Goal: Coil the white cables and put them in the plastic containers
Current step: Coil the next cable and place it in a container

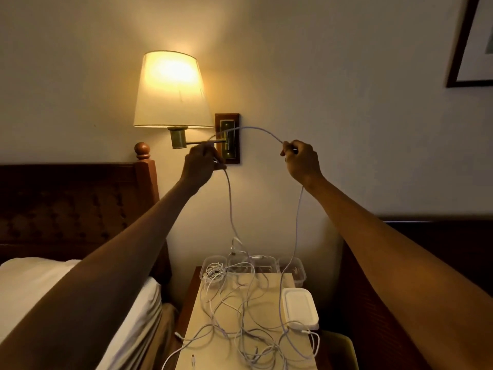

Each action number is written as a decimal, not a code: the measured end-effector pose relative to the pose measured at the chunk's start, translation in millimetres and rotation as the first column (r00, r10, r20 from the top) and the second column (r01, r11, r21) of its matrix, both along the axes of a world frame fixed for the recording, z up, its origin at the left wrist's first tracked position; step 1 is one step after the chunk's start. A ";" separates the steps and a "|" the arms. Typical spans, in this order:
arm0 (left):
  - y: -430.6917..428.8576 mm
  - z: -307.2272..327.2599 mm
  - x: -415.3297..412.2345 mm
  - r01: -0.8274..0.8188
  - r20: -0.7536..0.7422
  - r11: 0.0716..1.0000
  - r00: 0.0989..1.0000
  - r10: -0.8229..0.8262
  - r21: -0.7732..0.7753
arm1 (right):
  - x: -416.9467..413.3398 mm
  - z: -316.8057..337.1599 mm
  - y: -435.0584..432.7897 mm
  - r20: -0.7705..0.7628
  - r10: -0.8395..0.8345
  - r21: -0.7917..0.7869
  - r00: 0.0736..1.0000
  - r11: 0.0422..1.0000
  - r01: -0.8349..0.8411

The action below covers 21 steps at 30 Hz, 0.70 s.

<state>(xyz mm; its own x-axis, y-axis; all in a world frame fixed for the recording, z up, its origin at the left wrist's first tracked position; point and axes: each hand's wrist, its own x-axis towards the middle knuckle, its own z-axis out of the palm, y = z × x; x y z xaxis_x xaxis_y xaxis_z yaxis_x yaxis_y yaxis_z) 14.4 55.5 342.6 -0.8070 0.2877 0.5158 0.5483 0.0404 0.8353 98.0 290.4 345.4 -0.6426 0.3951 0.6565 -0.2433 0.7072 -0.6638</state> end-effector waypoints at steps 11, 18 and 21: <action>-16.3 33.5 2.3 -0.243 -0.387 0.970 0.896 0.218 -0.014 | 1.8 3.2 -0.4 0.021 -0.082 -0.018 0.996 0.996 0.082; -23.0 43.1 8.4 -0.251 -0.437 0.950 0.887 0.150 -0.183 | -4.7 -8.7 -2.9 0.152 -0.052 -0.058 0.987 0.996 0.062; -20.9 48.2 11.4 -0.205 -0.321 0.972 0.934 0.157 -0.119 | -3.1 -11.9 -13.7 0.230 0.025 -0.034 0.973 0.999 -0.017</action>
